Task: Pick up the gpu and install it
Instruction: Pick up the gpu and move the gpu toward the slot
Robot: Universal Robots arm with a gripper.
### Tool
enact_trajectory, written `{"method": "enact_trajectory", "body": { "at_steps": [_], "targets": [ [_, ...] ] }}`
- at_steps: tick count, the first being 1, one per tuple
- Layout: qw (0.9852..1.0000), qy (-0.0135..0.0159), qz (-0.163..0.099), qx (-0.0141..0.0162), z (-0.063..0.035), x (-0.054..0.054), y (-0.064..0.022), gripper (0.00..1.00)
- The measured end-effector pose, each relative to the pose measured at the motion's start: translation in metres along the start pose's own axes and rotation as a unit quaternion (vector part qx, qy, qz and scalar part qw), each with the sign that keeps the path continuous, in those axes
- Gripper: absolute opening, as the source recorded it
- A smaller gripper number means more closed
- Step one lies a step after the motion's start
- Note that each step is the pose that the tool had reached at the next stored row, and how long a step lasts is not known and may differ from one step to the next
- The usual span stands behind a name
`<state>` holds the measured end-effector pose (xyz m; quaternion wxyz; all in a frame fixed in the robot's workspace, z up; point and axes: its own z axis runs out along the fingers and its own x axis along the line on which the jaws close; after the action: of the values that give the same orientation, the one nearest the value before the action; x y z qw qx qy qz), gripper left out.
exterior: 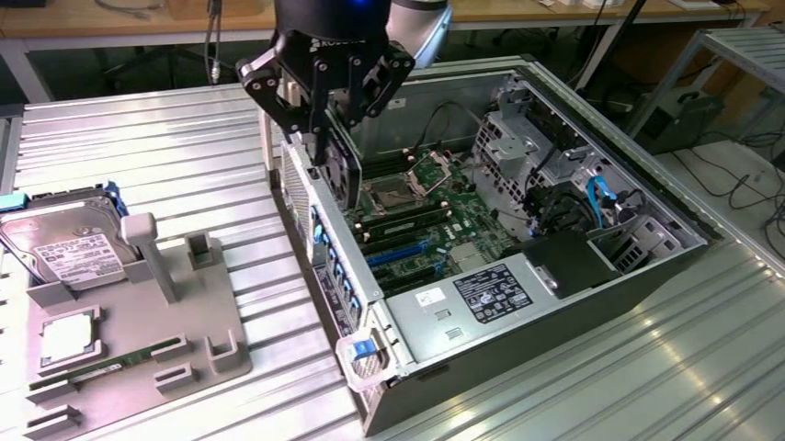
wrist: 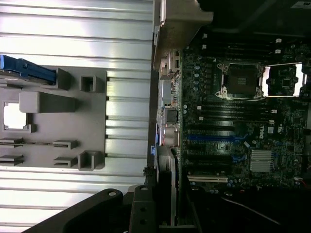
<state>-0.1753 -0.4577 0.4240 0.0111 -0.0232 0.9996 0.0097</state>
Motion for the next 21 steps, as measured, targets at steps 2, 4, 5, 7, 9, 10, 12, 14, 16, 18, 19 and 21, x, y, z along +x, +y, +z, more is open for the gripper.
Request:
{"method": "enact_trajectory", "body": {
  "at_steps": [2, 4, 5, 7, 9, 10, 12, 14, 16, 18, 19, 21],
  "targets": [
    [1.0000, 0.0000, 0.000, 0.0000, 0.0001, -0.002, -0.0001, 0.28],
    [1.0000, 0.0000, 0.000, 0.0000, 0.0001, -0.005, -0.0002, 0.28],
    [1.0000, 0.0000, 0.000, 0.0000, 0.0002, -0.007, -0.0003, 0.28],
    [1.0000, 0.0000, 0.000, 0.0000, 0.0002, -0.009, -0.0004, 0.28],
    [1.0000, 0.0001, 0.000, 0.0000, 0.0003, -0.011, -0.0005, 0.28],
    [1.0000, 0.0001, 0.000, 0.0000, 0.0003, -0.012, -0.0005, 0.28],
    [1.0000, 0.0001, 0.000, 0.0000, 0.0003, -0.014, -0.0006, 0.28],
    [1.0000, 0.0001, 0.000, 0.0000, 0.0004, -0.016, -0.0008, 0.28],
    [1.0000, 0.0001, 0.000, 0.0000, 0.0004, -0.018, -0.0008, 0.28],
    [1.0000, 0.0001, 0.000, 0.0000, 0.0005, -0.021, -0.0010, 0.28],
    [1.0000, 0.0001, 0.000, 0.0000, 0.0005, -0.022, -0.0010, 0.28],
    [1.0000, 0.0001, 0.000, 0.0000, 0.0006, -0.026, -0.0012, 0.28]
  ]
}}
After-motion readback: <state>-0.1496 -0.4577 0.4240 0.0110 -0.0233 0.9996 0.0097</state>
